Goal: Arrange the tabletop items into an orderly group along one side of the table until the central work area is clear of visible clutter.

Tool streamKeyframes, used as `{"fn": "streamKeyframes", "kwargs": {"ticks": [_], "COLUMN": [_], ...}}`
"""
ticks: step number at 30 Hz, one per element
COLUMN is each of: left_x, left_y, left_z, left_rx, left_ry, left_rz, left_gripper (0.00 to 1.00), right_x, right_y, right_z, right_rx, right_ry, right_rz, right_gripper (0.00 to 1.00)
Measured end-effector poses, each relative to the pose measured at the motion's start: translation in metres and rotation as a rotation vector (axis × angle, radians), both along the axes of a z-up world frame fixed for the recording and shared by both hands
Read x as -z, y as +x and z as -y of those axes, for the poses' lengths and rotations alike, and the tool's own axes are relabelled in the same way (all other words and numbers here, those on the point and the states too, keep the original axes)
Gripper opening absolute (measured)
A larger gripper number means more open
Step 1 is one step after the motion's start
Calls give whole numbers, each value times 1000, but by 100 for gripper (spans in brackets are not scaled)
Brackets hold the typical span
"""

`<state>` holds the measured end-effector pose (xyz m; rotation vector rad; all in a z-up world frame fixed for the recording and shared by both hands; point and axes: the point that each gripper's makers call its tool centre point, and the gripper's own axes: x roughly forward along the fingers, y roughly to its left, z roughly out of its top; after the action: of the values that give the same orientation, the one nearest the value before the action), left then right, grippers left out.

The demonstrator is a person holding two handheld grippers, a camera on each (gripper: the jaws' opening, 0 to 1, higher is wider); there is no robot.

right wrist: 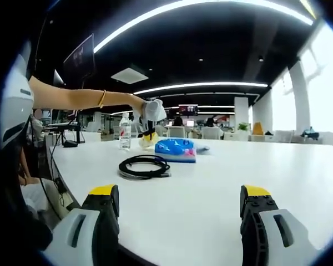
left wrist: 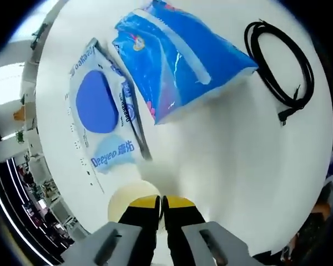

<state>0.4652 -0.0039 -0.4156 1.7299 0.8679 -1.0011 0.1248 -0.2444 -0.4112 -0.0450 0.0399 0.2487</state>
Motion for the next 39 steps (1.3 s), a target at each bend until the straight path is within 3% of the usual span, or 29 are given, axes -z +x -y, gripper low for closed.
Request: {"fn": "streamKeyframes", "kwargs": {"ticks": [4,11,16,39], "left_x": [-3,-12,-13,-34], "left_y": [0,-3,-10,-7], "left_z": [-6,-8,-6,-21], "left_rx": [-8,-40,-61,-278], "left_ry": [-16,-125,-205,-528], "left_rz": [12,38,15,79], "left_gripper": [1,1,1,1], "right_x": [-2,-10,-13,-19], "right_y": [0,1,2,4], "right_z": [-3,-11,-17,-41], "right_rx": [-11,-34,-45,-93], "right_ry": [-1,1,-12,-47], "right_rz": [4,18,17,13], "right_gripper": [87,87,87,87]}}
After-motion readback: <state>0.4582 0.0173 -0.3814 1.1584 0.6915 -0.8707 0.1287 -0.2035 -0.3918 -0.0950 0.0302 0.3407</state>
